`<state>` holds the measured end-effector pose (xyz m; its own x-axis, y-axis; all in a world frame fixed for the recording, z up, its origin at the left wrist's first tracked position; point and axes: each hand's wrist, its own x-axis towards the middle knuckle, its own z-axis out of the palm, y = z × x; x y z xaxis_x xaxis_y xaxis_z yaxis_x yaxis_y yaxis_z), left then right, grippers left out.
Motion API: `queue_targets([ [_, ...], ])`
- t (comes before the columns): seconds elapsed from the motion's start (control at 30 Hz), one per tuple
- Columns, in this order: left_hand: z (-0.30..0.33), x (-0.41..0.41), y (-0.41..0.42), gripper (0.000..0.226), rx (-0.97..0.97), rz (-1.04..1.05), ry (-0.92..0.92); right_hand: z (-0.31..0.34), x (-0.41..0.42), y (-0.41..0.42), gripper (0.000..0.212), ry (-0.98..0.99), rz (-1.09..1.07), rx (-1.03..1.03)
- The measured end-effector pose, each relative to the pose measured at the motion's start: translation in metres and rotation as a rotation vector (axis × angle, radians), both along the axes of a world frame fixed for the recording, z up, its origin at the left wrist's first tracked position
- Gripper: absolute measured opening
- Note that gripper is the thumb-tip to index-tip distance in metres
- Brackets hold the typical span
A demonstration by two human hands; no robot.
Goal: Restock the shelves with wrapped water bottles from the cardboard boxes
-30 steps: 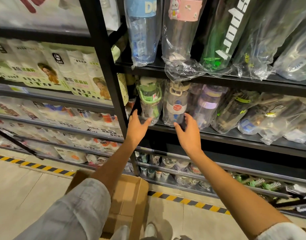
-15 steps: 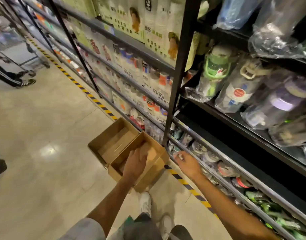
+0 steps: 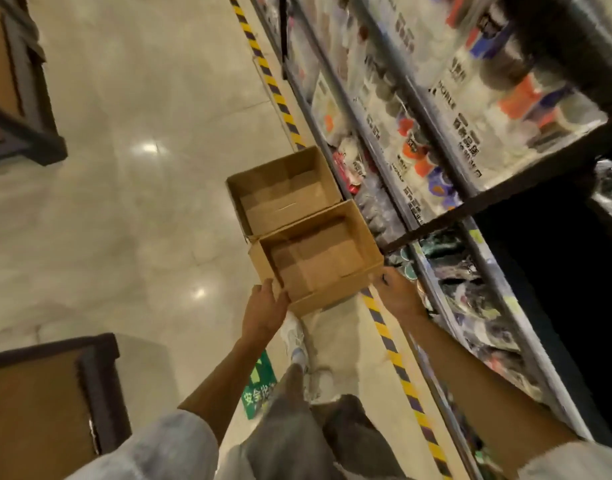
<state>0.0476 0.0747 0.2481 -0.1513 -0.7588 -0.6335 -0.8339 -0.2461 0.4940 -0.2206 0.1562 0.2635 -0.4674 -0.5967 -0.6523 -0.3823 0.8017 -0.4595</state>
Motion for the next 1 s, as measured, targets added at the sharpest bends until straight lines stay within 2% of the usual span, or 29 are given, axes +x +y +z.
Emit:
queue_targets([
  [0.07,-0.034,0.003,-0.009,0.059,0.054,0.051,-0.02,-0.034,-0.009,-0.02,0.037,-0.022,-0.009,0.038],
  [0.17,-0.082,0.005,-0.021,0.062,0.141,0.161,-0.028,-0.07,-0.016,-0.05,0.042,-0.035,-0.037,0.078],
  [0.3,-0.15,0.0,-0.038,0.061,0.222,0.267,-0.06,-0.149,-0.036,-0.076,0.033,-0.066,-0.046,0.116],
  [0.4,-0.208,-0.009,-0.052,0.061,0.264,0.348,-0.087,-0.224,-0.057,-0.089,0.047,-0.065,-0.07,0.126],
  [0.5,-0.265,-0.023,-0.065,0.06,0.293,0.449,-0.091,-0.272,-0.074,-0.114,0.044,-0.009,-0.036,0.158],
  [0.67,-0.358,-0.042,-0.087,0.061,0.292,0.537,-0.087,-0.366,-0.119,-0.153,0.055,0.122,0.025,0.118],
  [0.83,-0.439,-0.04,-0.107,0.06,0.291,0.662,-0.113,-0.441,-0.163,-0.178,0.08,0.222,0.049,0.126],
  [1.0,-0.487,-0.047,-0.12,0.045,0.338,0.771,-0.045,-0.491,-0.186,-0.185,0.063,0.068,0.01,0.164],
])
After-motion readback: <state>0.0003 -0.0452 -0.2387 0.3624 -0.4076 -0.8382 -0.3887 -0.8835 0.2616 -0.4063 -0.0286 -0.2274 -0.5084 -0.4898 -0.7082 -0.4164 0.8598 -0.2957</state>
